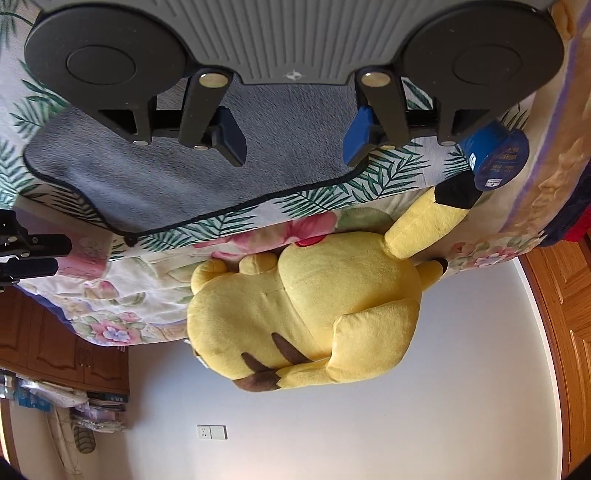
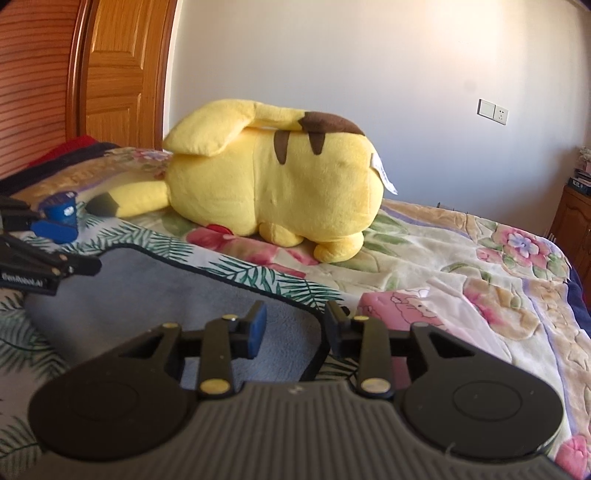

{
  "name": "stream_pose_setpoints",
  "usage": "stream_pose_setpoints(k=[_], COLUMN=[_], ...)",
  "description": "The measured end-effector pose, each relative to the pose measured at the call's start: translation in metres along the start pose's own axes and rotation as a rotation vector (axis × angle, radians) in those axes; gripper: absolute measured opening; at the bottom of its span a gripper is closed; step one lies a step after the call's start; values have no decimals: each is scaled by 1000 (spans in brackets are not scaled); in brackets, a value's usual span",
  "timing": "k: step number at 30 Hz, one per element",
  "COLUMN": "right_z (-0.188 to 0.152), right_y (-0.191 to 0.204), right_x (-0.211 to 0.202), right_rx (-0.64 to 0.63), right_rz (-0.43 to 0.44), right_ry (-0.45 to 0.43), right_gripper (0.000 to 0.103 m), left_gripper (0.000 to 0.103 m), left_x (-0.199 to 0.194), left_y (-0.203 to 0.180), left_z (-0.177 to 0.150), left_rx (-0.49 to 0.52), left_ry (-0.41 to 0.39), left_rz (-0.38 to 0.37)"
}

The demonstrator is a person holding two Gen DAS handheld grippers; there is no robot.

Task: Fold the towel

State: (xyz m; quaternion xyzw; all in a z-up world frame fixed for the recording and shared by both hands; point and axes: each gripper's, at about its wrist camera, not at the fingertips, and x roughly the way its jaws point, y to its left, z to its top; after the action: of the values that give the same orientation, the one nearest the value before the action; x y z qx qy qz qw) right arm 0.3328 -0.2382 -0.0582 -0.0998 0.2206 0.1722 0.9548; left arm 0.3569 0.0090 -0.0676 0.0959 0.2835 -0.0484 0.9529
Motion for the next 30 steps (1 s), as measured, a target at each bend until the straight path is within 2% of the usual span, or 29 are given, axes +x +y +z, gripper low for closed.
stream_pose_setpoints(k=[22, 25, 27, 30], right_z=[-1, -1, -1, 1], right_y=[23, 25, 28, 32], right_x=[-100, -111, -118, -129], right_rx=[92, 100, 104, 109], right_rz=[29, 27, 25, 19], right_ry=[9, 6, 4, -1], right_gripper=[36, 36, 36, 36], left_gripper=[42, 46, 53, 58], left_x=[-114, -129, -140, -154], left_y=[-13, -14, -15, -17], left_z=[-12, -11, -11, -10], left_rx=[0, 5, 8, -2], left_ry=[5, -3, -11, -23], left_rz=[-19, -18, -17, -21])
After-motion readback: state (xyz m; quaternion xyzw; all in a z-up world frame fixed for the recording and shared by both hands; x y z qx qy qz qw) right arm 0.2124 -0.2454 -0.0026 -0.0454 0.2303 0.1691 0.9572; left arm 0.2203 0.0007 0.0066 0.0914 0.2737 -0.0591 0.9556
